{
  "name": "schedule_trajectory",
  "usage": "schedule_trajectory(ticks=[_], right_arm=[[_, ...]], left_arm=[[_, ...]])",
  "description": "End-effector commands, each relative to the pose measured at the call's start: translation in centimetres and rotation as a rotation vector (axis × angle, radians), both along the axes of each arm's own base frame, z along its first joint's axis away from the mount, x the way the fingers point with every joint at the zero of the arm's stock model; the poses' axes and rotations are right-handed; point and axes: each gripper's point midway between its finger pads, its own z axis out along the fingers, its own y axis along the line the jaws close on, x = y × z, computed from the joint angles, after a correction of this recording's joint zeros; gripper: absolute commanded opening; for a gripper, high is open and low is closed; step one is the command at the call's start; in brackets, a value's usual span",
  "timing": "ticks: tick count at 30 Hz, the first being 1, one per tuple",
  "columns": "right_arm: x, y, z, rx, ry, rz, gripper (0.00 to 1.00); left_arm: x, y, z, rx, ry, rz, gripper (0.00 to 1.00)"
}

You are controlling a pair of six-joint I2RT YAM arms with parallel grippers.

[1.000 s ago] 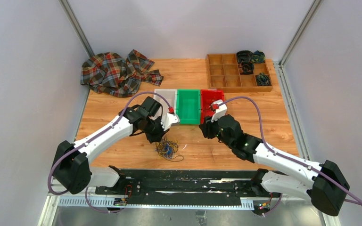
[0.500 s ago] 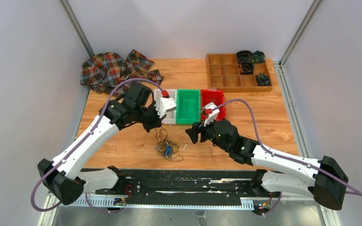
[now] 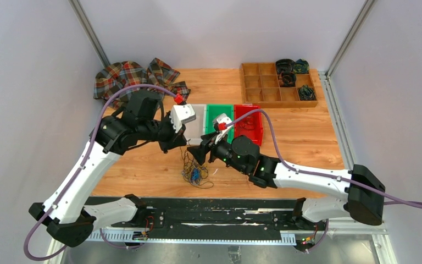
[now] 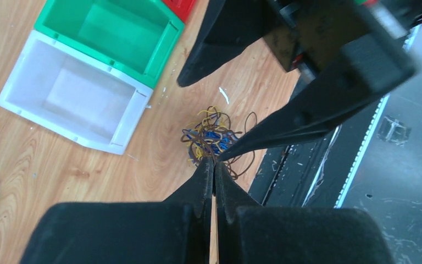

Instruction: Untangle the cables

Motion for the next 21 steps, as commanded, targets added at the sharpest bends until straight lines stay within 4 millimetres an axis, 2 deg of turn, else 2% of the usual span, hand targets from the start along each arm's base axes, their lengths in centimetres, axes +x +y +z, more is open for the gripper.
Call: schedule_trajectory(ticks=[1,9,12,15,21], right_arm=[[0.1,1.7,1.6,0.065,-0.031,0.018,0.69],[2.1,2.9,-0.3,0.051,-0.036,-0.06,0.64],[2.8,3.3,-2.1,0.008,-0.02,-0.077,0.59],[3.0,3.0,-4.4,-0.021,0.019,-0.095,0.55],[2.8,1.2,-8.5,-0.064,0.079,-0.124,0.53]], left_arm=[[-1.0,-0.3,2.7,-0.064,-0.005,-0.02,0.0],[-1.7,-1.0,6.4,-0.137,-0.033,-0.068,0.0],[-1.7,-1.2,8.4,-0.165,-0.064,-0.077,0.0],[-1.3,-1.2,11.4,-0.197,-0.135,-0.066,0.01],[0.0,0.1,19.6,-0.262,-0.397,-0.008,0.0]])
